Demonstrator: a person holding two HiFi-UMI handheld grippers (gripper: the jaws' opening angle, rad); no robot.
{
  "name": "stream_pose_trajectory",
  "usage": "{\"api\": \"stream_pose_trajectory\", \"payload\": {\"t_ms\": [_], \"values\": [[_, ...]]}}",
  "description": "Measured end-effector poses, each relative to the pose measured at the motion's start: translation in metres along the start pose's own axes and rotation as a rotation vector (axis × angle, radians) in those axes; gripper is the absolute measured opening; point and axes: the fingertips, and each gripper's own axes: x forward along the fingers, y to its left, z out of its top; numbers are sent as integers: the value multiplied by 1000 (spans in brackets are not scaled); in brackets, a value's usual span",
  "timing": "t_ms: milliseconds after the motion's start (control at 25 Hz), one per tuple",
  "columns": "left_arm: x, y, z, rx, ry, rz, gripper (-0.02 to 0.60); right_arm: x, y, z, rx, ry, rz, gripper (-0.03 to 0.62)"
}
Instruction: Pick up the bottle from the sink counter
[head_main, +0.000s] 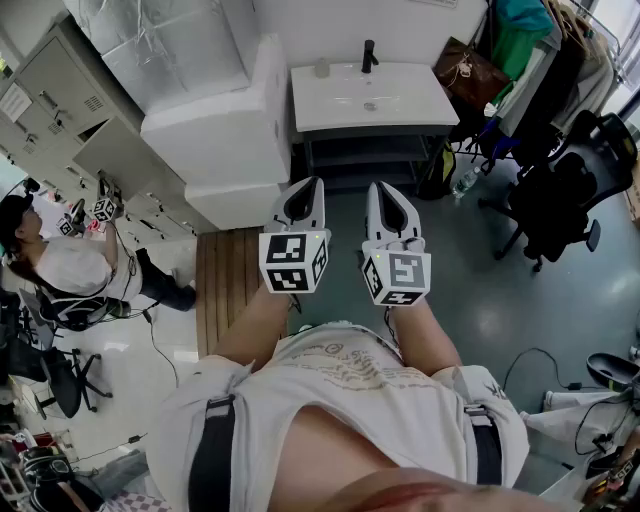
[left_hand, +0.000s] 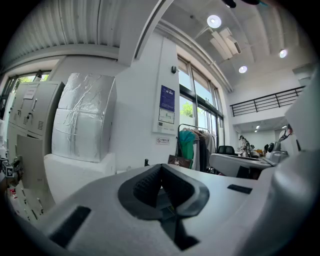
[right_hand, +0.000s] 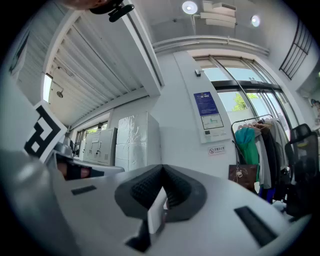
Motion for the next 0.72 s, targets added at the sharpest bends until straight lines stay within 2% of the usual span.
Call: {"api": "stream_pose_trajectory", "payload": {"t_ms": [440,720], "values": [[-2,-22,-17,5,19,30,20,-9,-28,-17,27,36,2,25],[1,-29,-21,17,39,40,20,-14,-33,-15,52,20,30,25]]}}
